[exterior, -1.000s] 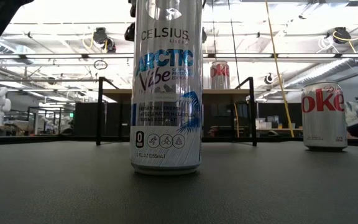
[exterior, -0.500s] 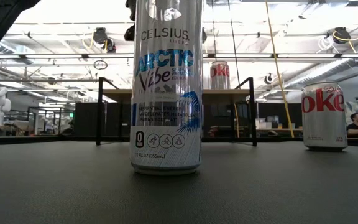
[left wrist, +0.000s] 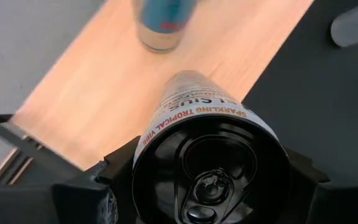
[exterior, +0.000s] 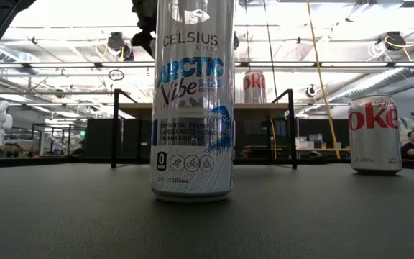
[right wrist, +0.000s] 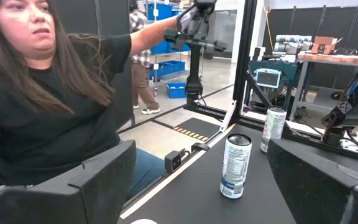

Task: Place canned beverage on shelf
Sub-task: Put the top right white and black soda can on the shelf

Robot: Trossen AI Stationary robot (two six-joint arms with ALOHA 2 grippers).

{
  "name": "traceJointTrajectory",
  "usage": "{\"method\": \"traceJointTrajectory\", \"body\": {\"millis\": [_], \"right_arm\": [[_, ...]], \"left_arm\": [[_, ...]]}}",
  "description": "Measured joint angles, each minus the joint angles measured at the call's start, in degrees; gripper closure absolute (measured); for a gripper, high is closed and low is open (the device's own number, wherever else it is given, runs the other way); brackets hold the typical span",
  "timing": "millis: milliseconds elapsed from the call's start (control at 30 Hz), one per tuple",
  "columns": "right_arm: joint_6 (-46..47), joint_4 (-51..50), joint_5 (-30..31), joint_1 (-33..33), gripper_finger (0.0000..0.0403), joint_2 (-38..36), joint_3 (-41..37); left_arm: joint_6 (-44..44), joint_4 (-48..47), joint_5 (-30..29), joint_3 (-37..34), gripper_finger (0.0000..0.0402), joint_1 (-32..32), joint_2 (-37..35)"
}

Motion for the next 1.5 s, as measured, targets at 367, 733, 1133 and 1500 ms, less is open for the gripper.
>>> {"method": "traceJointTrajectory", "body": {"millis": [367,733,1133,1500], "right_arm": [[0.07,-0.06,0.02,0.00,0.0057,0.00,0.00],[0.19,0.16,0.22,0.00,0.0057,0.00,0.00],[1.34,0.21,0.22,-0.01,0.0057,0.00,0.00],[-0.01,0.60,0.24,-0.02,0.0057,0.00,0.00]], "left_arm": [[2.79,0.13,-5.57,0.00,0.0147,2.54,-2.97],[4.46,0.13,-5.29,0.00,0.0147,2.68,-2.92],[4.23,0.11,-5.50,-0.02,0.0147,4.84,-1.59],[2.74,0.11,-4.28,-0.09,0.0147,5.97,-1.12]]}}
